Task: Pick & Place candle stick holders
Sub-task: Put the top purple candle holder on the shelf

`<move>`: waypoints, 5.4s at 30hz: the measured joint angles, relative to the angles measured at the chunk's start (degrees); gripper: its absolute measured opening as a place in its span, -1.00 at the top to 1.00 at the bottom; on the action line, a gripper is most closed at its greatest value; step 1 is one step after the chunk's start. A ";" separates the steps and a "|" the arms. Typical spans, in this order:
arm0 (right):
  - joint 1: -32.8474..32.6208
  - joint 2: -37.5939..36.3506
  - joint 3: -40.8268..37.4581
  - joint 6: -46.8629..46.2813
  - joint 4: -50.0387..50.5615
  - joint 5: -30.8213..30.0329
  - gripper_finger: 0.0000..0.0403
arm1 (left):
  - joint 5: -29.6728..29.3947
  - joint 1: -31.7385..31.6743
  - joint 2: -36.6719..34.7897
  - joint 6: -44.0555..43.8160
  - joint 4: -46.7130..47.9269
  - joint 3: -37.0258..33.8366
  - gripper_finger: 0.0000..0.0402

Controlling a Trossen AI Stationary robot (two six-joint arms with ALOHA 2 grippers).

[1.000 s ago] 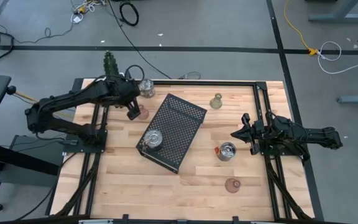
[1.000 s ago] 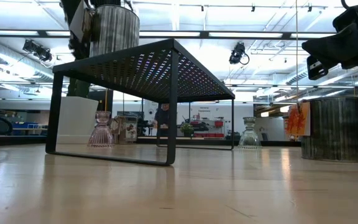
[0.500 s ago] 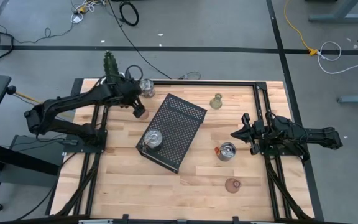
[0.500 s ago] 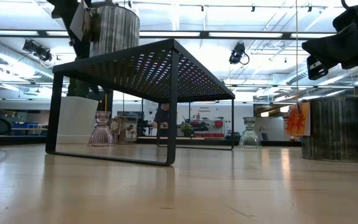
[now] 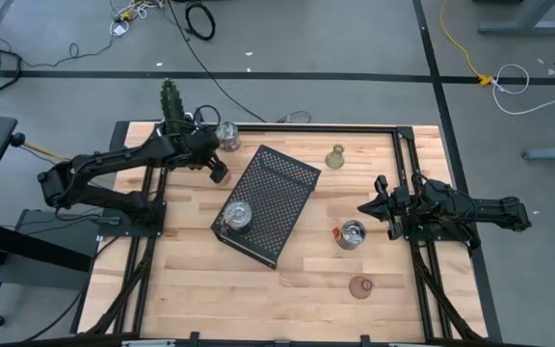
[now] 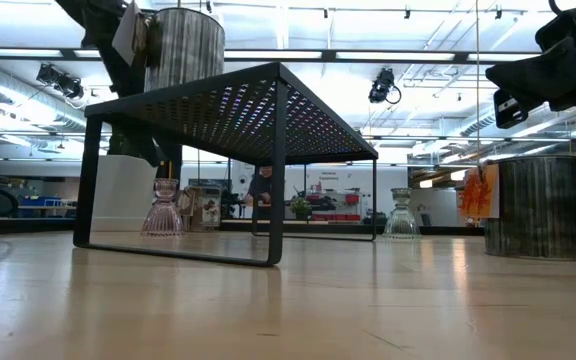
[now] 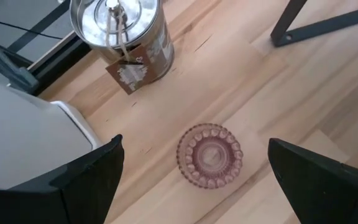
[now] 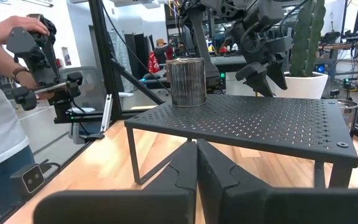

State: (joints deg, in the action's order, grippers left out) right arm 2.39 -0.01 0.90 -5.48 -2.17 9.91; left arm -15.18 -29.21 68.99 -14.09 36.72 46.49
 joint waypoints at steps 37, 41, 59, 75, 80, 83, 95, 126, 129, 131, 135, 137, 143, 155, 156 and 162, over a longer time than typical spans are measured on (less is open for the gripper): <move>0.00 0.00 0.00 -0.02 0.02 0.00 0.94 | 4.98 -0.61 10.91 -1.79 -3.04 -0.10 -0.98; 0.01 0.00 -0.01 -0.01 0.02 0.00 0.94 | 4.98 -0.61 10.91 -1.76 -2.16 -0.10 -0.90; 0.00 0.00 0.00 -0.02 0.02 0.00 0.94 | 6.05 -0.59 10.91 -1.64 -2.19 -0.10 -0.44; 0.02 0.00 0.00 -0.02 0.02 0.00 0.94 | 6.03 -0.59 10.91 -1.64 -2.22 -0.08 -0.23; 0.01 0.00 0.00 -0.02 0.02 0.00 0.94 | 6.03 -0.59 10.91 -1.64 -2.22 -0.08 -0.17; 0.00 0.00 -0.02 -0.02 0.02 0.00 0.94 | 6.03 -0.59 10.91 -1.64 -2.22 -0.06 -0.13; 0.01 0.00 -0.02 -0.01 0.01 0.00 0.94 | 7.34 -0.61 10.91 -1.62 -2.24 -0.06 0.07; 0.00 0.00 -0.02 -0.02 0.02 0.00 0.94 | 7.52 -0.61 10.91 -1.62 -2.24 -0.06 0.10; 0.00 0.00 -0.02 -0.01 0.02 0.00 0.94 | 7.54 -0.61 10.91 -1.62 -2.24 -0.06 0.10; 0.00 0.00 0.00 -0.02 0.02 0.00 0.94 | 7.54 -0.61 10.91 -1.62 -2.24 -0.06 0.12; 0.01 0.00 -0.01 -0.01 0.01 0.00 0.94 | 7.67 -0.61 10.91 -1.62 -2.24 -0.06 0.13; 0.00 0.00 -0.02 -0.02 0.02 0.00 0.94 | 8.20 -0.61 10.91 -1.62 -2.25 -0.06 0.12; 0.00 0.00 -0.01 -0.02 0.02 0.00 0.94 | 8.73 -0.57 10.91 -1.62 -2.28 -0.06 0.12; 0.00 0.00 -0.02 0.00 0.02 0.00 0.94 | 8.87 -0.57 10.88 -1.62 -2.26 -0.06 0.11; 0.02 0.00 0.00 -0.02 0.02 0.00 0.94 | 8.87 -0.57 10.88 -1.62 -2.26 -0.06 0.12; 0.00 0.00 0.00 -0.02 0.02 0.00 0.94 | 8.87 -0.56 10.88 -1.62 -2.26 -0.06 0.14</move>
State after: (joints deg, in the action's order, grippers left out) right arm 2.39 -0.01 0.90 -5.50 -2.15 9.91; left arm -6.31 -29.77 79.88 -15.70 34.46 46.44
